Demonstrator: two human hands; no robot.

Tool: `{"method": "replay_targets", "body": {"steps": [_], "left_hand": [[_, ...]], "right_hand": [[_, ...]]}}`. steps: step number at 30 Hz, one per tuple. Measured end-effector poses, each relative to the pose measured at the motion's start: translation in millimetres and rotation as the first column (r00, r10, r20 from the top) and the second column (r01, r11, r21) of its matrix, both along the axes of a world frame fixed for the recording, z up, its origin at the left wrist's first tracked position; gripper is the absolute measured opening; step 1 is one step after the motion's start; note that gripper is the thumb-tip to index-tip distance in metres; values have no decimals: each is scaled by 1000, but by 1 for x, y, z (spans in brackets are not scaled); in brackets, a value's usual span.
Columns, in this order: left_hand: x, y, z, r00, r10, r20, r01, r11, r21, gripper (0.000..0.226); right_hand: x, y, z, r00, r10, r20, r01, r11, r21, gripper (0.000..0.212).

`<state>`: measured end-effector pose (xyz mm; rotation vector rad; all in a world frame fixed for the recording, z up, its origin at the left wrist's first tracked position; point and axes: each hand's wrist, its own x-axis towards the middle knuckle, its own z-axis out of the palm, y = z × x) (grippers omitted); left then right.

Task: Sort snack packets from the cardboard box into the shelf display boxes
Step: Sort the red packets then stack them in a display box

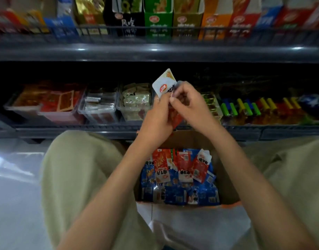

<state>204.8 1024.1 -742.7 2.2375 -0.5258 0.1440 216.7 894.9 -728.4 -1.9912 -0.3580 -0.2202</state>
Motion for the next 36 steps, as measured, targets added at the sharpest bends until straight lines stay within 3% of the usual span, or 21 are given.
{"method": "replay_targets", "body": {"steps": [3, 6, 7, 9, 12, 15, 20, 24, 28, 30, 33, 36], "left_hand": [[6, -12, 13, 1000, 31, 4, -30, 977, -212, 47], [12, -21, 25, 994, 102, 22, -93, 958, -273, 48], [13, -24, 28, 995, 94, 17, -85, 952, -293, 54], [13, -30, 34, 1000, 21, -11, -24, 939, -343, 64], [10, -39, 41, 999, -33, 10, 34, 914, -404, 75], [9, -46, 46, 999, -44, -6, 37, 898, -439, 80], [12, -50, 53, 996, -77, -36, 60, 936, -347, 79], [25, -62, 65, 994, -110, -21, 101, 966, -240, 83], [44, -78, 88, 988, -139, 70, 152, 959, -241, 88], [54, -88, 104, 980, -154, 128, 181, 955, -234, 90], [71, -102, 132, 958, -126, 256, 192, 949, -250, 89], [83, -113, 158, 879, -47, 475, 140, 976, -164, 87]], "right_hand": [[1, -5, 16, 996, -73, 52, 66, 990, 127, 17], [11, -17, 27, 970, -245, 8, 238, 948, 212, 43], [13, -22, 33, 971, -236, -40, 239, 949, 207, 49], [16, -32, 45, 987, -127, -99, 147, 964, 220, 42], [18, -43, 59, 997, -37, -72, 50, 980, 194, 27], [21, -53, 66, 998, -8, -62, 16, 991, 136, 27], [19, -71, 74, 994, 62, -89, -46, 984, 174, 28], [23, -82, 88, 997, -80, -3, 79, 994, -70, 18], [33, -86, 112, 971, -196, 137, 224, 947, -229, 40], [44, -90, 123, 960, -256, 114, 272, 948, -163, 52], [59, -106, 146, 979, -203, 19, 203, 979, -5, 64], [63, -128, 170, 993, -87, 77, 91, 995, -46, 41]]}}
